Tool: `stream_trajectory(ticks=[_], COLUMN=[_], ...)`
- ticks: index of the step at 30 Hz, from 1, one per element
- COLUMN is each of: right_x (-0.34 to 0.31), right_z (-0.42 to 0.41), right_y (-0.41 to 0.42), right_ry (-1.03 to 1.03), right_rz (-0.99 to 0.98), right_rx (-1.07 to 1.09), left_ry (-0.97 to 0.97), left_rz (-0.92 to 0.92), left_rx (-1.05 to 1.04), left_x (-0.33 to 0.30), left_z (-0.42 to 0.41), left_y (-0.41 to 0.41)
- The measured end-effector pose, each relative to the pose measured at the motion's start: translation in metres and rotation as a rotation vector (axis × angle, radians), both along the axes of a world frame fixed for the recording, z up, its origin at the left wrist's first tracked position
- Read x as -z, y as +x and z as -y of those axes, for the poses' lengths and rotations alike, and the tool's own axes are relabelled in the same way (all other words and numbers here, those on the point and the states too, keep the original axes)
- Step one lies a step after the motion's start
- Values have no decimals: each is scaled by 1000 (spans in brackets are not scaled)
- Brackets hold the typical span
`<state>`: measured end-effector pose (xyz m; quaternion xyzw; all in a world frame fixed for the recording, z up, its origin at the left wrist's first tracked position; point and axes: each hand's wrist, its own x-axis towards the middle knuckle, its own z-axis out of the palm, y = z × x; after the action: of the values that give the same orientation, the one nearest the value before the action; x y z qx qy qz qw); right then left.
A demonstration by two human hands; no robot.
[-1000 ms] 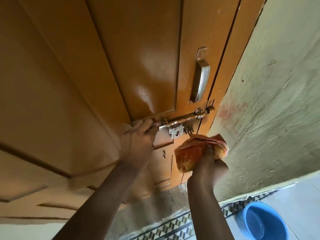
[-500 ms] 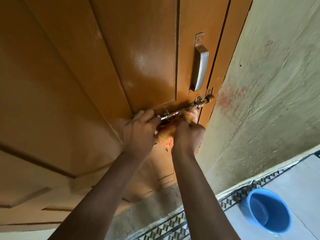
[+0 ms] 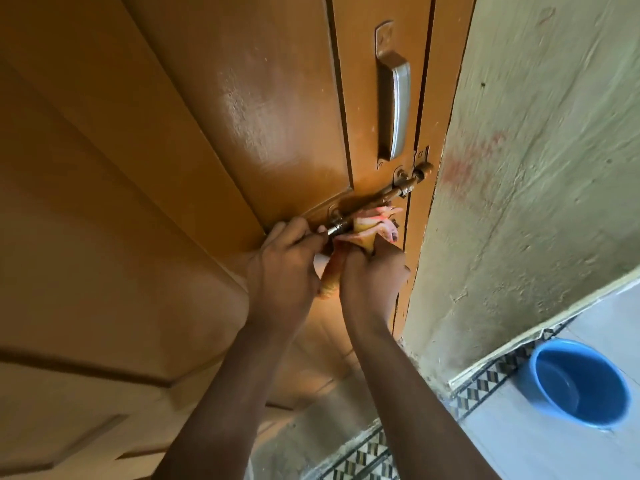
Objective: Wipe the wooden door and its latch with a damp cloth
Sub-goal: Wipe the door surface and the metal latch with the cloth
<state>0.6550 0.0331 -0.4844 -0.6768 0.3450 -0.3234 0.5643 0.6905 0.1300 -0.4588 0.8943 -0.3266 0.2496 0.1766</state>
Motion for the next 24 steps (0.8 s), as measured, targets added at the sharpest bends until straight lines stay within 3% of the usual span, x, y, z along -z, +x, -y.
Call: stream_trajectory(ticks=[5,9,12,16,18,21,24], right_x=[5,2,6,4,-1,-9,-7], right_z=[16,5,9,29,27,15,16], right_y=[10,-2,-3,2,1,-6,-6], right_ry=[289,60,22,392,357,114,48], right_rz=[-144,-1,-55,-240,-182,-36,-74], right_rx=[115,30,-29,-17,-12,-37,-85], left_ry=[45,66,81,98,87,68,67], left_rz=[-4,14,46,35,38,58,66], left_rx=[-16,-42,-47,-60,-58,-57,-46], left_x=[-1,-4,-4,-4,-2,0,2], left_z=[-1,1,1,0,1,1,-1], left_y=[-1,-3,-1,-2,-2,0,0])
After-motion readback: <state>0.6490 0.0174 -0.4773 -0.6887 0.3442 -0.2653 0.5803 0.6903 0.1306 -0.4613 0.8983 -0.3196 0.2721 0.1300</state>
